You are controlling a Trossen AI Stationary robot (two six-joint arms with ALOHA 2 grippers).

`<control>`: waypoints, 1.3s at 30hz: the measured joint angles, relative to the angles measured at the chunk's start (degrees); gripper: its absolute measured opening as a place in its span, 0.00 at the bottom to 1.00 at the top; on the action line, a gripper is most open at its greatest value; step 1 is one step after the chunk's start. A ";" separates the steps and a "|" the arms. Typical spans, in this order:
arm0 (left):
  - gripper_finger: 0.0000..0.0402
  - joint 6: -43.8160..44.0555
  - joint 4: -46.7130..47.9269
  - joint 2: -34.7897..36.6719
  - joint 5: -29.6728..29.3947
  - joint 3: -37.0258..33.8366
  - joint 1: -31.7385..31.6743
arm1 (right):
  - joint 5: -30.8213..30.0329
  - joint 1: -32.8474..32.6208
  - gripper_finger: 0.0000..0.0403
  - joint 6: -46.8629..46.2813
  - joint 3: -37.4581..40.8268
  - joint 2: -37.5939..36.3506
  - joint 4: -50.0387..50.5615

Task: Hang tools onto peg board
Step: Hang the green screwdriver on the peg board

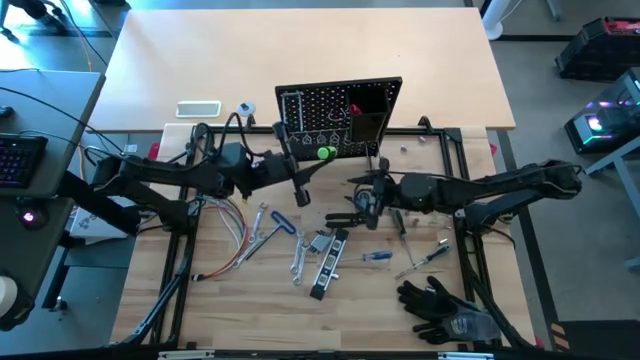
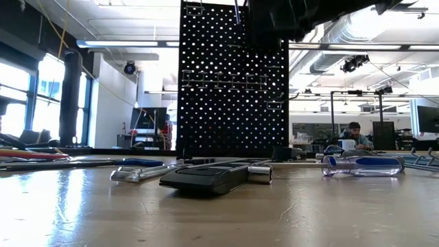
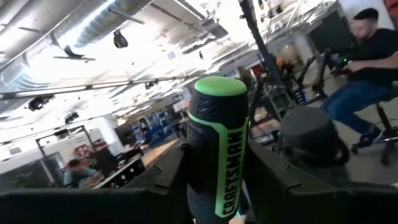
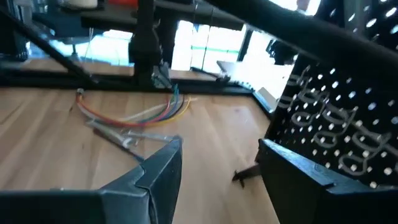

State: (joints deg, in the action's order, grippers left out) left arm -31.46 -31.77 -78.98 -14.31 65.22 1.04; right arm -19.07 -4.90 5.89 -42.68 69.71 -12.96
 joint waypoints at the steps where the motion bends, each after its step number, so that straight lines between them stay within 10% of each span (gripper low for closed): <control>1: 0.28 0.33 0.79 -0.02 -0.43 0.30 -0.08 | 0.00 -0.32 0.51 -0.39 0.00 0.00 0.77; 39: 0.28 -0.16 -0.89 -9.13 -4.24 0.25 -7.75 | -8.92 -7.28 0.51 -4.41 0.00 0.00 9.49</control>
State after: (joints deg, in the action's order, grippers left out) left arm -31.62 -32.66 -88.11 -18.55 65.47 -6.71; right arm -27.99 -12.19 1.48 -42.68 69.71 -3.46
